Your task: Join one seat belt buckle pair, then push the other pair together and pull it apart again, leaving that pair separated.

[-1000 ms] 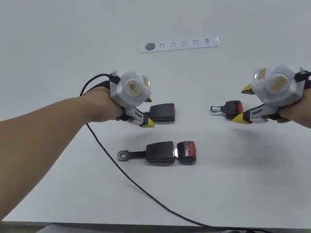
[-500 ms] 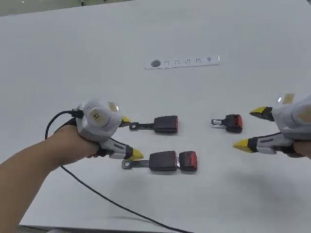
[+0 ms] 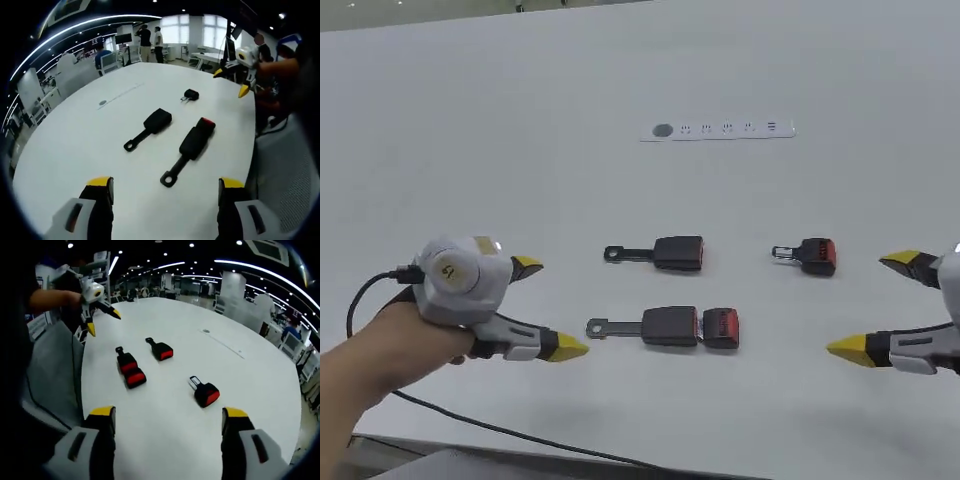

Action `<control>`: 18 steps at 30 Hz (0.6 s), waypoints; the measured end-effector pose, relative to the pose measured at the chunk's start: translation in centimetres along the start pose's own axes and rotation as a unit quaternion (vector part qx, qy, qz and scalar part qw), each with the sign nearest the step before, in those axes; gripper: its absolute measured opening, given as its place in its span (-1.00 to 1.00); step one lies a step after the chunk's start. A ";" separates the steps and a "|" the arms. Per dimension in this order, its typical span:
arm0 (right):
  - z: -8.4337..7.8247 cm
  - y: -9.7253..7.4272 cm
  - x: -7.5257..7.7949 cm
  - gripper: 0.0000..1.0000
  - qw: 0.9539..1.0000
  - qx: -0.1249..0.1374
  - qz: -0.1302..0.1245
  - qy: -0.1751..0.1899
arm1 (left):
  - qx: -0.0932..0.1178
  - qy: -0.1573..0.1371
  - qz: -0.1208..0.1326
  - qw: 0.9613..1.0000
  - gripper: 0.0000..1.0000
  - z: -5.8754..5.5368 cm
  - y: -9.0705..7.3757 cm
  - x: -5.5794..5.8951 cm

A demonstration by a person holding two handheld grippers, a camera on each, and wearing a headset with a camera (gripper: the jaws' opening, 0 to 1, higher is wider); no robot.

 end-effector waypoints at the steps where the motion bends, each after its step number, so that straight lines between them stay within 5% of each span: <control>1: 0.2 -0.1 -0.3 0.82 1.000 0.023 0.011 0.010 | 0.002 -0.004 0.002 1.000 0.81 -0.2 -0.1 0.0; 3: 0.4 -0.4 -0.1 0.96 0.999 0.045 -0.006 0.020 | 0.014 -0.025 0.004 1.000 0.86 -0.6 -0.1 0.1; 9: 0.4 -0.7 -0.2 1.00 0.999 0.034 -0.006 0.032 | 0.025 -0.058 -0.009 0.998 0.94 -0.9 -0.1 0.8; 18: 0.2 -1.2 -0.6 0.96 0.999 0.032 -0.009 0.029 | 0.033 -0.065 -0.019 0.997 1.00 -1.2 -0.6 1.5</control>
Point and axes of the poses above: the centre of the closed fingertips' face, and the gripper's own axes: y roughly forward along the fingers, x roughly to its right, z roughly out of its top, the point moved 9 cm from there along -y, roughly backward along the fingers, and after that the axes turned 12 degrees about -x, right-handed, at the moved point
